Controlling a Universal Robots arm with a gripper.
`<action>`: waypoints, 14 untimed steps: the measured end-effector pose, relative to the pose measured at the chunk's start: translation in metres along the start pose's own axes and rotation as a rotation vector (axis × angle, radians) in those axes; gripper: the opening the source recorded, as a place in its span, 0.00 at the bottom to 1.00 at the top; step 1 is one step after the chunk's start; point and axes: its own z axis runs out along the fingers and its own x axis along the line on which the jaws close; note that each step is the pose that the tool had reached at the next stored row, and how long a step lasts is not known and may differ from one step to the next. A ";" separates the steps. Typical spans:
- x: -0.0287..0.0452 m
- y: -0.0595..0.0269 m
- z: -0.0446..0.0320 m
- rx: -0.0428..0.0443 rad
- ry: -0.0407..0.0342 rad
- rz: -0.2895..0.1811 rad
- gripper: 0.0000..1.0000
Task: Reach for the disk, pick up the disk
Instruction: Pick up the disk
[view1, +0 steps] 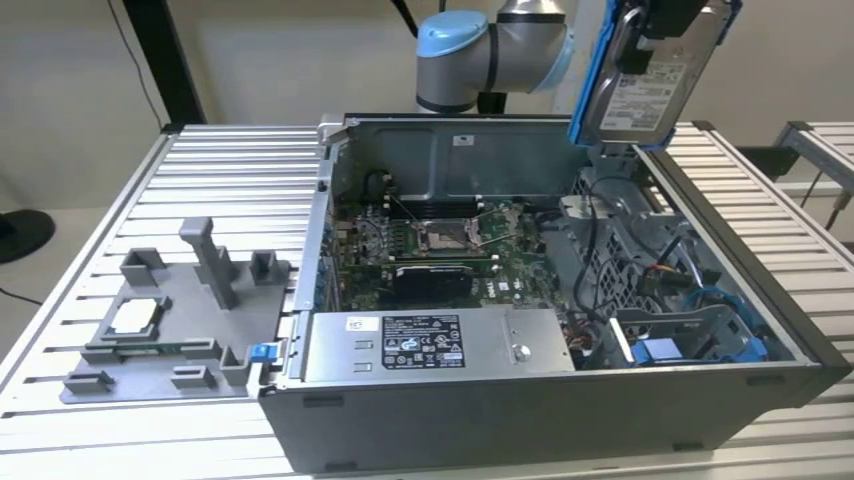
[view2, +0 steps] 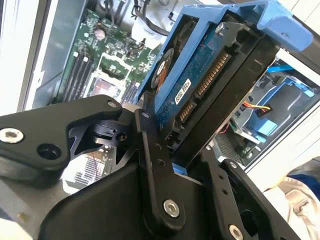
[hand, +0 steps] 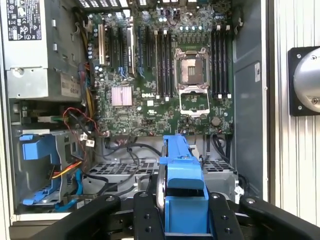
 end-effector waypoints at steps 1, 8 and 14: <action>0.0017 -0.0001 0.0000 0.0000 0.0000 0.000 0.00; 0.0143 -0.0010 0.0000 -0.0002 0.0001 0.000 0.00; 0.0249 -0.0017 0.0000 -0.0004 0.0000 0.000 0.00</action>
